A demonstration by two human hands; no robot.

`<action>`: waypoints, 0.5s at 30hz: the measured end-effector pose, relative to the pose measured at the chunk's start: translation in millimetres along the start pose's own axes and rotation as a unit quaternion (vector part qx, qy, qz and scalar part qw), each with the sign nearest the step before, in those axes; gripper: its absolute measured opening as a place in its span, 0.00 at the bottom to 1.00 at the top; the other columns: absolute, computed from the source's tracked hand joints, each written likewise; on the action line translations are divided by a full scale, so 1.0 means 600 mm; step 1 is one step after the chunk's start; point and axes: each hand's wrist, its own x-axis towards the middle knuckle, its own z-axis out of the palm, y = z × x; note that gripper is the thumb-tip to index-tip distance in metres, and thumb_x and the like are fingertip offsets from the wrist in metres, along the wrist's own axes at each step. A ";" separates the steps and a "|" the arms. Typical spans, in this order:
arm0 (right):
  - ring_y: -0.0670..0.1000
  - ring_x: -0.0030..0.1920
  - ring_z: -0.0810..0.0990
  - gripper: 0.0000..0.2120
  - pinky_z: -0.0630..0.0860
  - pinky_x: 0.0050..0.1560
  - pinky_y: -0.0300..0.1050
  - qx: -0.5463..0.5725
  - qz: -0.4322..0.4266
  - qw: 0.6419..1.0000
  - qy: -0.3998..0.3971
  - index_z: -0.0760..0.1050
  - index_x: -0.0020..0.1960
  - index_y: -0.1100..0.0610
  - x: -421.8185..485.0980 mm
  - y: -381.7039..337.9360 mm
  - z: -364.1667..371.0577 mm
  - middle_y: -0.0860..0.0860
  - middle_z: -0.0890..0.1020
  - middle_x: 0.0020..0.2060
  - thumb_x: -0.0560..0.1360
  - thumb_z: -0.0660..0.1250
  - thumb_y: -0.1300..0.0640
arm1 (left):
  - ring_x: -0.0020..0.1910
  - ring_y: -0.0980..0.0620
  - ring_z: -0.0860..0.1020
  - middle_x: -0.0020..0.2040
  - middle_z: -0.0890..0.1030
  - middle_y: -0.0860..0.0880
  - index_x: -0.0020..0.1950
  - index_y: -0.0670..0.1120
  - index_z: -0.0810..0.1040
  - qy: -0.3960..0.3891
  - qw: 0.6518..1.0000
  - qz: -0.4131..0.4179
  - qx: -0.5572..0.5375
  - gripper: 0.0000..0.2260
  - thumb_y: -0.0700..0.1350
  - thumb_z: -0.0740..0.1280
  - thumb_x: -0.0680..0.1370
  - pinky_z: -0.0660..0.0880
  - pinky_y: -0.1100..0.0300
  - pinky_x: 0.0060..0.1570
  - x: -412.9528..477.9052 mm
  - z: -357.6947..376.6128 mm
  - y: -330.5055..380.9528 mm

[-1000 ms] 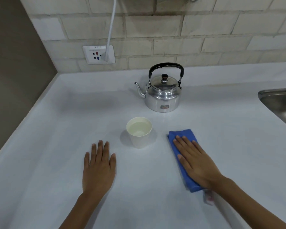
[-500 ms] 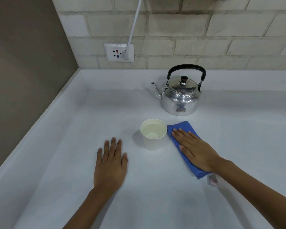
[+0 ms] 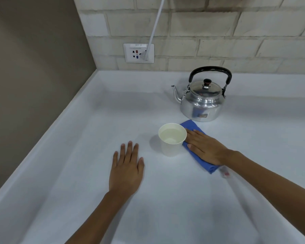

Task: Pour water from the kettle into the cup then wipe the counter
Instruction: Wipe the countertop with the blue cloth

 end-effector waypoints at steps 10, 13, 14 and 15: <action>0.34 0.72 0.37 0.23 0.32 0.70 0.30 0.005 0.005 1.000 0.011 0.37 0.71 0.41 -0.077 -0.007 0.011 0.34 0.41 0.71 0.81 0.43 0.49 | 0.76 0.50 0.42 0.77 0.45 0.49 0.75 0.49 0.43 0.000 1.000 0.006 -0.014 0.24 0.53 0.44 0.81 0.40 0.53 0.73 -0.001 -0.003 -0.006; 0.40 0.74 0.42 0.23 0.37 0.74 0.37 0.003 0.083 0.996 0.028 0.39 0.71 0.42 -0.087 0.033 -0.004 0.39 0.46 0.74 0.81 0.46 0.51 | 0.76 0.49 0.42 0.77 0.45 0.49 0.75 0.49 0.43 -0.004 1.000 0.005 -0.014 0.24 0.53 0.44 0.81 0.40 0.53 0.73 -0.002 -0.005 -0.004; 0.42 0.75 0.44 0.23 0.40 0.75 0.40 0.002 0.128 0.991 0.040 0.40 0.72 0.44 -0.086 0.043 -0.007 0.43 0.48 0.75 0.81 0.46 0.52 | 0.76 0.49 0.42 0.77 0.45 0.48 0.75 0.49 0.42 -0.004 1.000 0.005 -0.011 0.24 0.53 0.44 0.81 0.41 0.52 0.73 -0.002 -0.006 -0.004; 0.44 0.75 0.44 0.23 0.41 0.75 0.42 -0.004 0.174 0.984 0.051 0.42 0.73 0.47 -0.081 0.047 -0.008 0.46 0.49 0.76 0.81 0.46 0.53 | 0.76 0.49 0.43 0.77 0.45 0.48 0.75 0.48 0.42 -0.004 1.000 0.006 -0.010 0.24 0.53 0.44 0.81 0.41 0.52 0.73 -0.001 -0.006 -0.003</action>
